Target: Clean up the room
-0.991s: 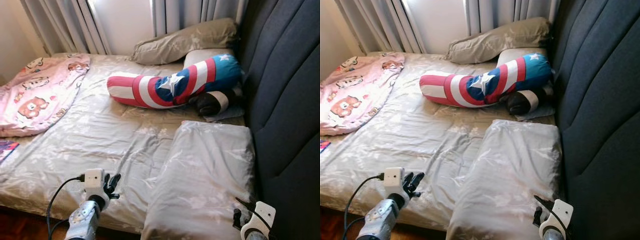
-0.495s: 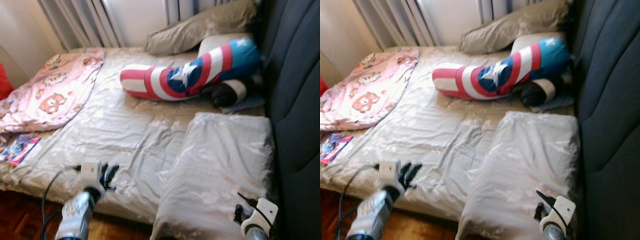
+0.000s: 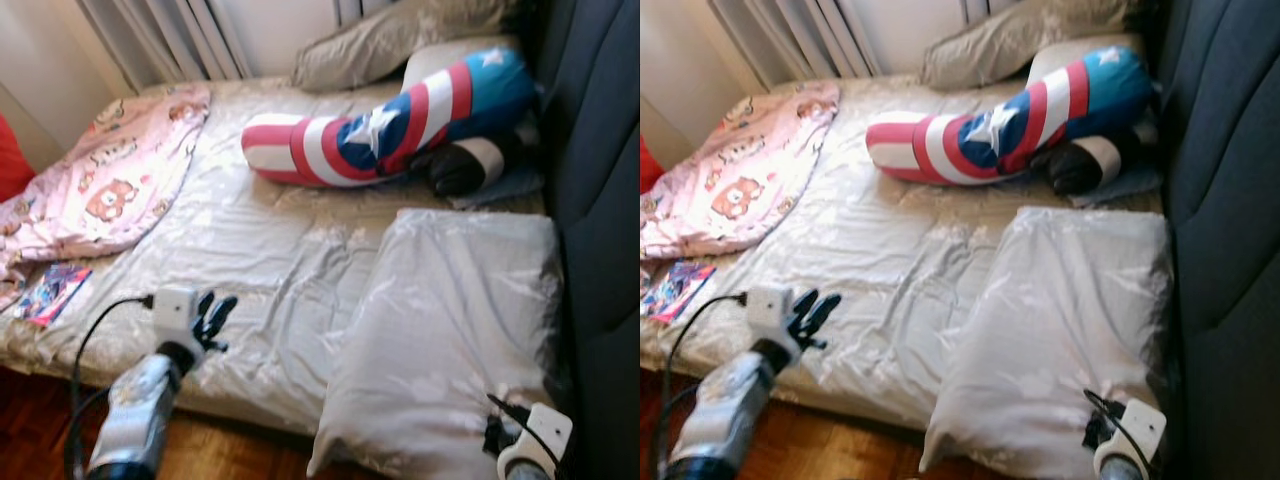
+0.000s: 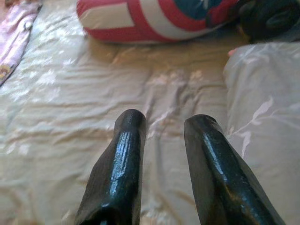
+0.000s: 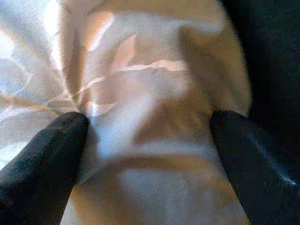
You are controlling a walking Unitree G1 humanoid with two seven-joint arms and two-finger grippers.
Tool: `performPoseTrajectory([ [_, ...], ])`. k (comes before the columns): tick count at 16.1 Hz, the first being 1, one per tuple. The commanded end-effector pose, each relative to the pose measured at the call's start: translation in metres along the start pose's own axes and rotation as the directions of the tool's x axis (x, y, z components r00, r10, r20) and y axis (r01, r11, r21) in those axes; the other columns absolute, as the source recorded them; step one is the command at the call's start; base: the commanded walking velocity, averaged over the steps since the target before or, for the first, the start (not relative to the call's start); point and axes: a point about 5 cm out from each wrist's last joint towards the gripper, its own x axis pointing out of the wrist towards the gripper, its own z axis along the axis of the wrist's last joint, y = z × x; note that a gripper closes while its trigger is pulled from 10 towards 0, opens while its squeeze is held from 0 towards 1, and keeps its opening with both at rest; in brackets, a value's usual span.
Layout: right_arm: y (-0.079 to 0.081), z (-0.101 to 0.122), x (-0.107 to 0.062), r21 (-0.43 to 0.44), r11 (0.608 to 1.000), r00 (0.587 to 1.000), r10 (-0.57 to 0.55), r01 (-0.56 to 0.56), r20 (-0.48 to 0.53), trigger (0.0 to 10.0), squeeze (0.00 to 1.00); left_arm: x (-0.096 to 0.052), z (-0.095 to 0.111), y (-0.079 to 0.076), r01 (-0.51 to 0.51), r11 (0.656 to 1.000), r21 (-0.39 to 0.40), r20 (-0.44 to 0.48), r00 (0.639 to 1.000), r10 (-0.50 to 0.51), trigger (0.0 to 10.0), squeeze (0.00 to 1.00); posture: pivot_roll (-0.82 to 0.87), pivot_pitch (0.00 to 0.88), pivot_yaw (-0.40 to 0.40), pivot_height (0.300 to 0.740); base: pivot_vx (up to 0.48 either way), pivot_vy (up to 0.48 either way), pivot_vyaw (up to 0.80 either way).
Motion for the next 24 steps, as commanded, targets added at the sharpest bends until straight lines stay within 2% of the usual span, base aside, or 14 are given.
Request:
performPoseTrajectory([
  [1, 0.009, -0.031, -0.010, -0.018, 0.999, 0.992, 0.038, -0.041, -0.123, 10.0, 0.00, -0.007, 0.003, 0.010, -0.016, 1.000, 0.017, -0.019, 1.000, 0.017, 10.0, 0.00, 0.11, 0.191, 0.213, 0.740, 0.000, 0.000, 0.00],
  [2, 0.010, -0.031, -0.010, -0.021, 0.999, 0.992, 0.038, -0.041, -0.123, 10.0, 0.00, -0.007, 0.004, 0.010, -0.018, 1.000, 0.020, -0.019, 1.000, 0.018, 10.0, 0.00, 0.11, 0.191, 0.213, 0.740, 0.000, 0.000, 0.00],
  [3, 0.015, -0.031, -0.011, -0.011, 0.999, 0.992, 0.043, -0.044, -0.123, 9.5, 0.00, -0.009, 0.007, 0.011, -0.023, 0.999, 0.024, -0.019, 1.000, 0.023, 10.0, 0.00, 0.11, 0.194, 0.217, 0.740, 0.000, 0.000, 0.00],
  [4, 0.017, -0.031, -0.011, -0.013, 0.999, 0.991, 0.047, -0.049, -0.124, 3.3, 0.00, -0.010, 0.009, 0.010, -0.025, 0.999, 0.025, -0.022, 0.999, 0.025, 10.0, 0.00, 0.12, 0.193, 0.219, 0.740, 0.000, 0.000, 0.00],
  [5, 0.019, -0.031, -0.011, -0.017, 0.998, 0.991, 0.052, -0.054, -0.127, 0.0, 0.00, -0.011, 0.010, 0.010, -0.024, 0.999, 0.026, -0.024, 0.999, 0.024, 10.0, 0.00, 0.12, 0.196, 0.219, 0.740, 0.000, 0.000, 0.00],
  [7, 0.022, -0.033, -0.012, -0.031, 0.997, 0.989, 0.062, -0.067, -0.137, 0.0, 0.00, -0.014, 0.010, 0.011, -0.024, 0.999, 0.028, -0.038, 0.999, 0.025, 10.0, 0.00, 0.12, 0.197, 0.220, 0.740, 0.000, 0.000, 0.00],
  [18, 0.014, -0.033, -0.011, -0.071, 0.995, 0.989, 0.053, -0.063, -0.135, 0.0, 0.00, -0.016, 0.003, 0.000, -0.022, 1.000, 0.015, -0.075, 0.997, 0.023, 10.0, 0.00, 0.11, 0.187, 0.212, 0.740, 0.000, 0.000, 0.00],
  [21, 0.015, -0.030, -0.010, -0.086, 0.994, 0.991, 0.055, -0.066, -0.123, 0.0, 0.00, -0.017, 0.003, 0.003, -0.028, 0.999, 0.017, -0.077, 0.997, 0.029, 10.0, 0.00, 0.11, 0.177, 0.206, 0.740, 0.000, 0.000, 0.00],
  [24, 0.014, -0.024, -0.008, -0.079, 0.995, 0.994, 0.050, -0.058, -0.100, 0.0, 0.00, -0.012, 0.002, 0.002, -0.043, 0.999, 0.009, -0.071, 0.997, 0.044, 10.0, 0.00, 0.09, 0.160, 0.196, 0.740, 0.000, 0.000, 0.00],
])
